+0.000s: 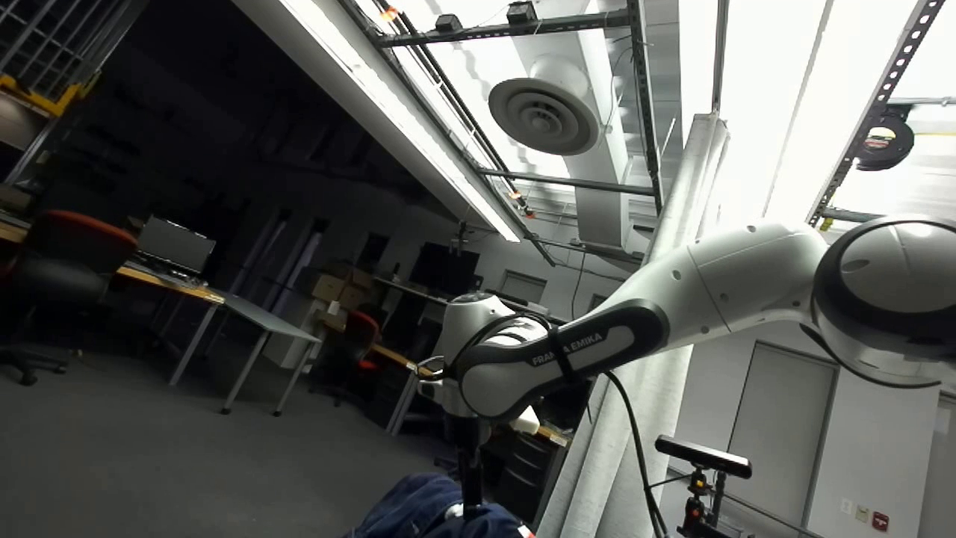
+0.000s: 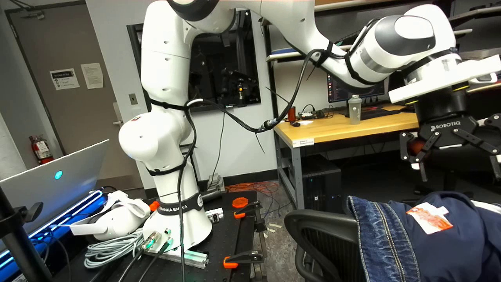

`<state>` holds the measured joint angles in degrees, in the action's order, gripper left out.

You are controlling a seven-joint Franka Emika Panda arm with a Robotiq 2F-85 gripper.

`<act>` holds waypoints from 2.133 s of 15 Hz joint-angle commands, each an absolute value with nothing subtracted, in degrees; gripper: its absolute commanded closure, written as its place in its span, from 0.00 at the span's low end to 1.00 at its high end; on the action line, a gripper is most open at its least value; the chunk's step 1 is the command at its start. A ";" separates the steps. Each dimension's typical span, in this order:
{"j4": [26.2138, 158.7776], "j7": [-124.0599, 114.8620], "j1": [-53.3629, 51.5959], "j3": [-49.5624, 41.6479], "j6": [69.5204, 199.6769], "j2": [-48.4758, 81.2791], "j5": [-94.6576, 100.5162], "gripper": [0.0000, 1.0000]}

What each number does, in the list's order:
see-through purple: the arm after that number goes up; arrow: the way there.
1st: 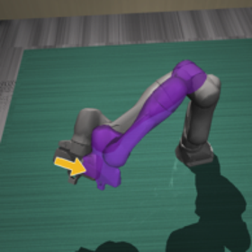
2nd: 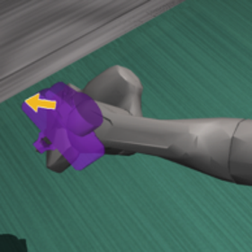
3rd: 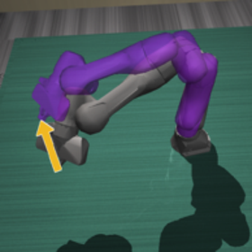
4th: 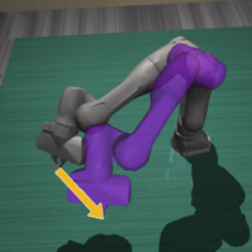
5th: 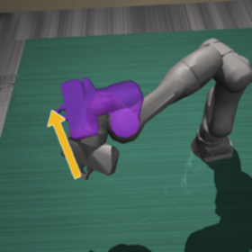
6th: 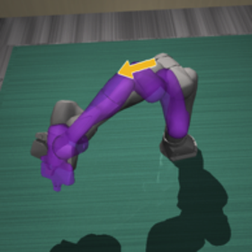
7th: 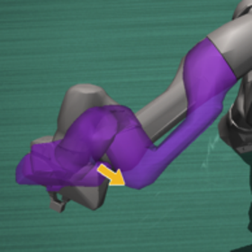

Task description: Put the jean jacket on the seat of the chair

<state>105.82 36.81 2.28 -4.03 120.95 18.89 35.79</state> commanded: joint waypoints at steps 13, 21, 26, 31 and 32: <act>109.92 35.35 2.62 -3.22 122.02 21.80 41.55 0.00; 109.31 30.37 3.79 -2.82 123.10 21.10 37.62 0.73; 109.78 27.18 4.07 -2.96 123.80 18.65 35.25 1.00; 109.94 29.38 4.03 -2.49 119.62 12.18 29.77 0.98; 109.44 30.23 4.04 -2.38 118.01 10.19 27.98 0.98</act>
